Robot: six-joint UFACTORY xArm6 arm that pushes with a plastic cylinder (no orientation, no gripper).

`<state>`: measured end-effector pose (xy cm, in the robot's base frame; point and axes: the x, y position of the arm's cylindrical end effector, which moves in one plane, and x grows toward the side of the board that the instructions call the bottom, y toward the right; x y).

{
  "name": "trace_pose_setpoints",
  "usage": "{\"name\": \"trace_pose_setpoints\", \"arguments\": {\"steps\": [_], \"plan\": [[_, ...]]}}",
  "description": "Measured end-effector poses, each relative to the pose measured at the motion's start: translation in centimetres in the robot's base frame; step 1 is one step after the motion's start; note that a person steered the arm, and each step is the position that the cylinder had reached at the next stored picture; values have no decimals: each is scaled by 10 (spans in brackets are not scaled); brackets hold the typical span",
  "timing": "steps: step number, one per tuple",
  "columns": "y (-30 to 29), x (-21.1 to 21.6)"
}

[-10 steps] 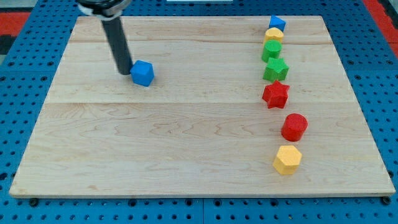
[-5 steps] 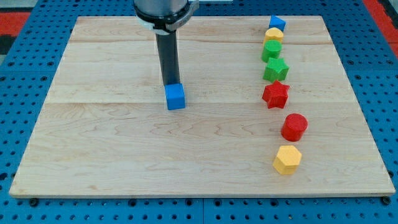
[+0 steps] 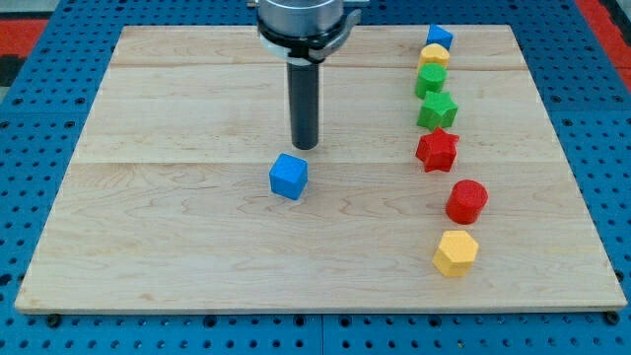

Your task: Move the blue cube above the yellow hexagon

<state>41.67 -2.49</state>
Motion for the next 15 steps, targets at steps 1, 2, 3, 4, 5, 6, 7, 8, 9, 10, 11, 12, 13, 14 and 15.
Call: {"name": "trace_pose_setpoints", "arguments": {"steps": [1,2,3,4,5,6,7,8,9,10,11,12,13,14,15], "plan": [[-26,10],[-28,37],[-23,49],[-11,57],[27,66],[34,85],[-3,112],[-36,140],[-28,143],[-22,101],[8,90],[-32,111],[-43,131],[-9,140],[3,135]]}}
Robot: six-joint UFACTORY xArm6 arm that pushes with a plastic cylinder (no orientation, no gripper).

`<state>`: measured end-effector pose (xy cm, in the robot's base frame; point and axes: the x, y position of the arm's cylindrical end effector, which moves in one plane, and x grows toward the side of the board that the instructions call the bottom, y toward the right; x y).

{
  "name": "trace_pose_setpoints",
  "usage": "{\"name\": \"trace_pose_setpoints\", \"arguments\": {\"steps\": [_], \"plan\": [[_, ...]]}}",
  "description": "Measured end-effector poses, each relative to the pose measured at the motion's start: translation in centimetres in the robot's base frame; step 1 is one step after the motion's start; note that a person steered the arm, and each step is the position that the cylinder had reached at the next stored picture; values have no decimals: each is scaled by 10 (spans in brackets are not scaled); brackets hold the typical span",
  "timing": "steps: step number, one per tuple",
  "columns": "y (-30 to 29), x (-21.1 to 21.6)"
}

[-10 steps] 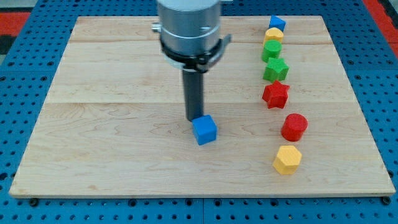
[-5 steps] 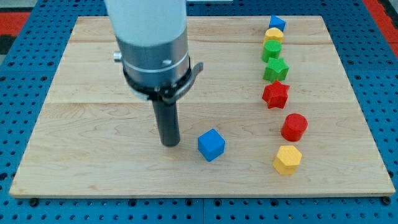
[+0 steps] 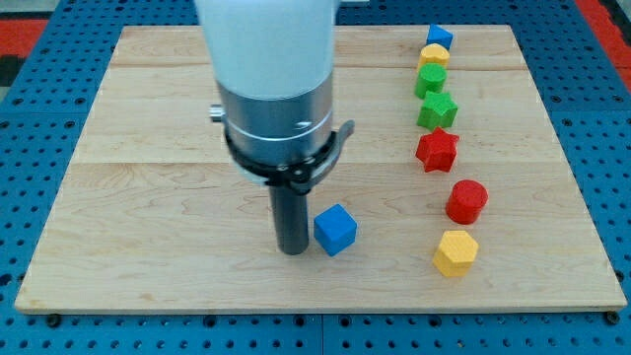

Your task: Move the blue cube above the yellow hexagon

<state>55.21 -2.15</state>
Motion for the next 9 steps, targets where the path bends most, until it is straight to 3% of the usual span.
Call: {"name": "trace_pose_setpoints", "arguments": {"steps": [3,5,8,9], "plan": [[86,-41],[91,-15],[131,-32],[106,-30]]}}
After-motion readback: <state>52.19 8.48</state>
